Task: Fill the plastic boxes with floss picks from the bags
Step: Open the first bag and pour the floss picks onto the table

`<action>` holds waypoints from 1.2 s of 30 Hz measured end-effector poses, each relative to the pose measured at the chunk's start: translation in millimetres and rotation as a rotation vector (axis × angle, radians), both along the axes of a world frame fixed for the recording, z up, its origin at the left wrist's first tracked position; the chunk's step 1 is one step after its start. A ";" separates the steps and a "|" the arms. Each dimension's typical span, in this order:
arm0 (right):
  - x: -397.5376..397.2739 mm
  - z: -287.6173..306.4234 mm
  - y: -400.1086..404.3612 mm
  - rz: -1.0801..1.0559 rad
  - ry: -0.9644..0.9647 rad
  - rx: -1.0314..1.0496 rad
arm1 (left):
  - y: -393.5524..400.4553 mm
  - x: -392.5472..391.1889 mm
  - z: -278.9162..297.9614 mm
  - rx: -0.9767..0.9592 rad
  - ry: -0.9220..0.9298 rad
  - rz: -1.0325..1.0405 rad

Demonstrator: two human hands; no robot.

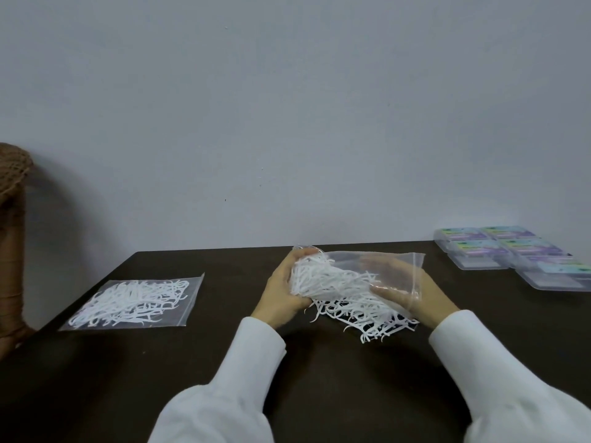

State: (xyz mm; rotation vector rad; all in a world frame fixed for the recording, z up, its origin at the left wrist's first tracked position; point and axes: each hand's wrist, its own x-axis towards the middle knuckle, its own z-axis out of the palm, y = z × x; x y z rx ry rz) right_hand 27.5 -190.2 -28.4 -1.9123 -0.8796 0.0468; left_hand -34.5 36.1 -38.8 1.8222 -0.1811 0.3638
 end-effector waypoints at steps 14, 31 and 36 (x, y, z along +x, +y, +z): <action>-10.8 -5.0 7.4 -0.087 0.109 -0.156 | -12.6 -1.4 -0.1 0.020 0.042 -0.048; 0.2 -0.7 -0.2 -0.303 0.120 0.158 | -3.1 2.1 -3.9 -0.104 -0.064 0.178; 4.8 -3.2 -4.5 -0.319 0.183 0.308 | 8.4 3.1 -4.1 -0.139 -0.107 0.293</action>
